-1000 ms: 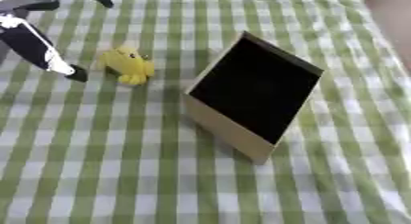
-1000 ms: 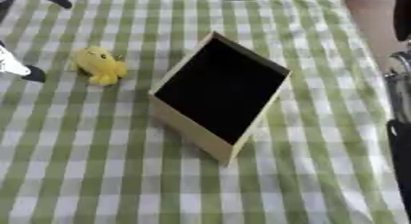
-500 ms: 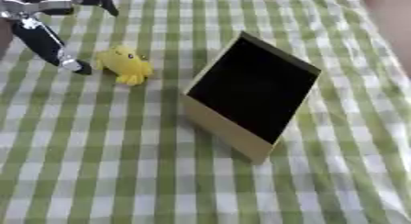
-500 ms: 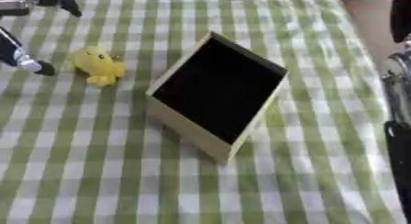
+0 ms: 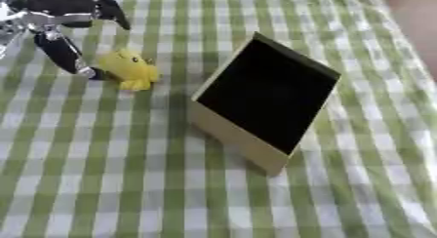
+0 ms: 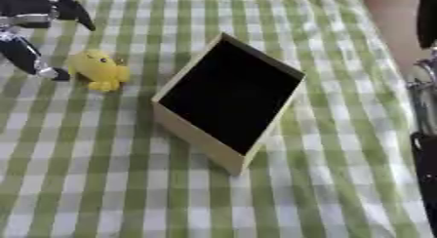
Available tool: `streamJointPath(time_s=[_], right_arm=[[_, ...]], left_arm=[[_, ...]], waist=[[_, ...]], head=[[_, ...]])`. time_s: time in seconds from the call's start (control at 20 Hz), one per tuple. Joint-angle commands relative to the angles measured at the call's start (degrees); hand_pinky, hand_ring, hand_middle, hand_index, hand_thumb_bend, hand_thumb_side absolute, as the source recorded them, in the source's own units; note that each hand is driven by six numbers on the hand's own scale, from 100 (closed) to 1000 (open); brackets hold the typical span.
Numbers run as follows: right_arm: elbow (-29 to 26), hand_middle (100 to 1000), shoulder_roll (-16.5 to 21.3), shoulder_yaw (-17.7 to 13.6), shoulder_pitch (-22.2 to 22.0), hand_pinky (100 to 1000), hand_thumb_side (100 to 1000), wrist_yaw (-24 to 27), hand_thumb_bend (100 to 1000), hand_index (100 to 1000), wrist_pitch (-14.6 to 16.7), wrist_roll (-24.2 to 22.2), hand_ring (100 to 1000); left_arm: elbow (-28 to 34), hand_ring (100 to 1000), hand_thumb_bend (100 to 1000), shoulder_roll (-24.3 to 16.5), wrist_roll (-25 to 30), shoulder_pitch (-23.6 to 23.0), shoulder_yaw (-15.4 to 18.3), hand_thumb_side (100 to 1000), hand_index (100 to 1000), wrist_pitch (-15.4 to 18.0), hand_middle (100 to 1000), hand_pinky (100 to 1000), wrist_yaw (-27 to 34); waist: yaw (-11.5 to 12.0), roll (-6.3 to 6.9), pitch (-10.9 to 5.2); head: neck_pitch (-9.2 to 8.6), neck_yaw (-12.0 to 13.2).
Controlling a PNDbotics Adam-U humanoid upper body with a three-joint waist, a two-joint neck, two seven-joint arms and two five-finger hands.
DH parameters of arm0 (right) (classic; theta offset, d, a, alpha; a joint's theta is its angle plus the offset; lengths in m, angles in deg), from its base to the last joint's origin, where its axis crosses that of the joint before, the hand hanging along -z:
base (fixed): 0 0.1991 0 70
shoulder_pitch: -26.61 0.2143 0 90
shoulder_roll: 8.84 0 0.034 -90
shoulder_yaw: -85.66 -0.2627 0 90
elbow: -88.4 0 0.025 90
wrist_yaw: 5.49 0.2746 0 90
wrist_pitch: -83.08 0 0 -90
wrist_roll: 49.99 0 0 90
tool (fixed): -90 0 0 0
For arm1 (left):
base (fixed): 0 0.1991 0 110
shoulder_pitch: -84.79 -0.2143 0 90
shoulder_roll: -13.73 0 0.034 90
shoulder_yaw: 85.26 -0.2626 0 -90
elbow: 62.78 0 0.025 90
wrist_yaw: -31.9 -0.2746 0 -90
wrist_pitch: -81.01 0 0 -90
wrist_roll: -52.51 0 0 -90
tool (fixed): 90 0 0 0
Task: Pick up objects on the table and place them in the box.
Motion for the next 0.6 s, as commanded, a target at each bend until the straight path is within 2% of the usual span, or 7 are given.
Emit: streamJointPath(time_s=[0.05,0.4,0.6], right_arm=[[-1.1,713,0.4,-0.5,0.8,776,946,0.3,100,871,0.1,0.1,730],[-1.1,711,0.2,-0.6,0.9,776,950,0.5,100,871,0.2,0.1,730],[-1.1,710,0.1,-0.7,0.8,776,953,0.6,100,871,0.1,0.2,729]], left_arm=[[-1.9,824,530,0.1,-0.3,1.7,1.2,200,884,-0.2,813,725,-1.1],[-5.0,821,460,1.4,-1.7,1.9,2.1,133,882,-0.6,816,709,-3.6],[-6.9,819,340,2.2,-3.0,2.2,3.1,100,877,-0.9,821,691,-6.1]], waist=[[-0.2,0.09,-0.94],[-0.6,0.05,-0.51],[-0.9,-0.08,-0.18]], head=[[-0.61,0.3],[-1.06,0.8],[-1.39,1.0]])
